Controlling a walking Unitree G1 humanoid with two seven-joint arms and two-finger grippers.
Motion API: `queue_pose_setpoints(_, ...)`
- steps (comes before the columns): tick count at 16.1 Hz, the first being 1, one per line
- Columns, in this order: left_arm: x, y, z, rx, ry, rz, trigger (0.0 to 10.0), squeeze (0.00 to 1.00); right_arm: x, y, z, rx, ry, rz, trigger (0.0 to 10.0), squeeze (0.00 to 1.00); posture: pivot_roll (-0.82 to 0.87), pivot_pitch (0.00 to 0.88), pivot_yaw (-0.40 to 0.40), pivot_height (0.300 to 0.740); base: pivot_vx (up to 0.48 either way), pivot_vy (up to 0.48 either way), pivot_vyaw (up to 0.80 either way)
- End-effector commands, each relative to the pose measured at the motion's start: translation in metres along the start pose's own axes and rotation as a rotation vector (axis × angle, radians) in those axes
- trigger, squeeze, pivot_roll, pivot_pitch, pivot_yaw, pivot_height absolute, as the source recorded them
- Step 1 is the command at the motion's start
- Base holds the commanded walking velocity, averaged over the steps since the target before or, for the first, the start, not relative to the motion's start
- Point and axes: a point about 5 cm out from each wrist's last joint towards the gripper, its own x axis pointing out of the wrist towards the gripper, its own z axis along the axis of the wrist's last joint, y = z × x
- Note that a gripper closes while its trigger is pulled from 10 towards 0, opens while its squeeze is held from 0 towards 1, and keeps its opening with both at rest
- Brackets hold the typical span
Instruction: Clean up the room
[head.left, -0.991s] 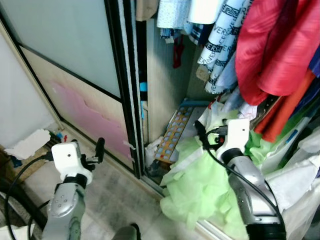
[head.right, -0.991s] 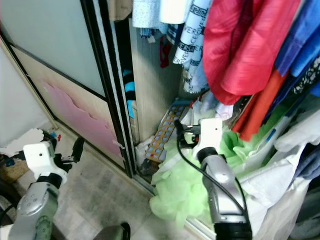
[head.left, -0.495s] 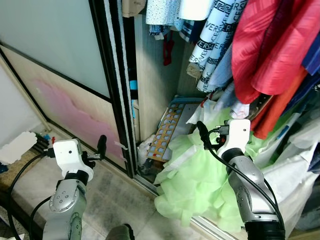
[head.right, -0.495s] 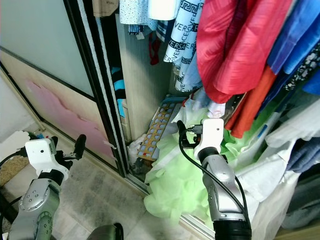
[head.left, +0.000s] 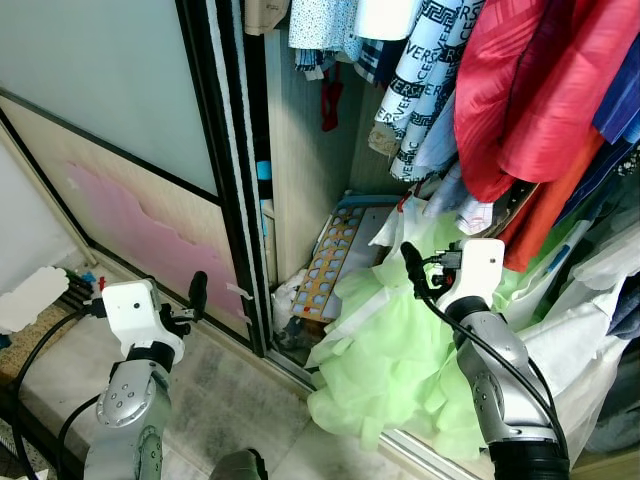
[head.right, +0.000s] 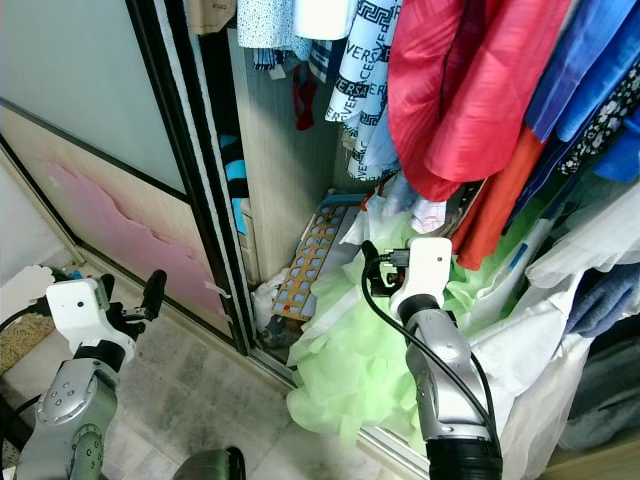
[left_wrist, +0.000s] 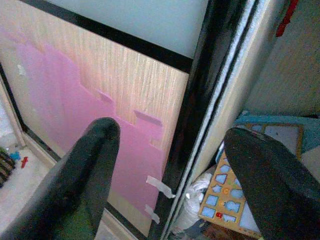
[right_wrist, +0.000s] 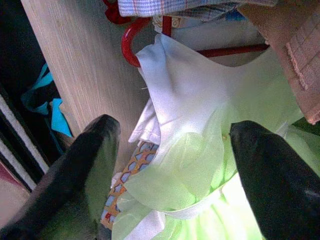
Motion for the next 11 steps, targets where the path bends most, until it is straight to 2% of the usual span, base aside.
queue_pose_setpoints(1, 0.002, -0.003, 0.001, -0.010, 0.003, -0.016, 10.0, 0.00, 0.003, -0.001, 0.002, -0.002, 0.005, -0.002, 10.0, 1.00, -0.06, 0.000, -0.025, 0.740, 0.000, 0.000, 0.00)
queue_pose_setpoints(2, 0.002, -0.004, 0.000, -0.032, 0.007, -0.029, 10.0, 1.00, 0.003, 0.000, 0.002, 0.001, 0.000, 0.001, 10.0, 1.00, -0.06, 0.000, -0.025, 0.740, 0.000, 0.000, 0.00)
queue_pose_setpoints(5, 0.005, -0.008, 0.002, -0.016, 0.007, -0.068, 10.0, 1.00, 0.004, -0.002, 0.003, 0.008, 0.000, -0.007, 10.0, 1.00, -0.05, 0.000, -0.044, 0.740, 0.000, 0.000, 0.00)
queue_pose_setpoints(8, 0.011, -0.010, 0.009, 0.048, -0.009, -0.088, 10.0, 1.00, 0.007, 0.000, 0.005, 0.006, -0.009, 0.003, 10.0, 1.00, -0.04, 0.000, -0.058, 0.740, 0.000, 0.000, 0.00)
queue_pose_setpoints(10, 0.012, -0.003, 0.011, 0.045, -0.006, -0.055, 10.0, 1.00, 0.010, 0.002, 0.005, 0.006, -0.010, 0.012, 10.0, 1.00, -0.03, 0.000, -0.062, 0.740, 0.000, 0.000, 0.00)
queue_pose_setpoints(11, 0.008, 0.002, 0.007, 0.015, 0.010, -0.027, 10.0, 1.00, 0.010, 0.003, 0.006, 0.005, -0.014, 0.017, 10.0, 1.00, -0.04, 0.000, -0.045, 0.740, 0.000, 0.000, 0.00)
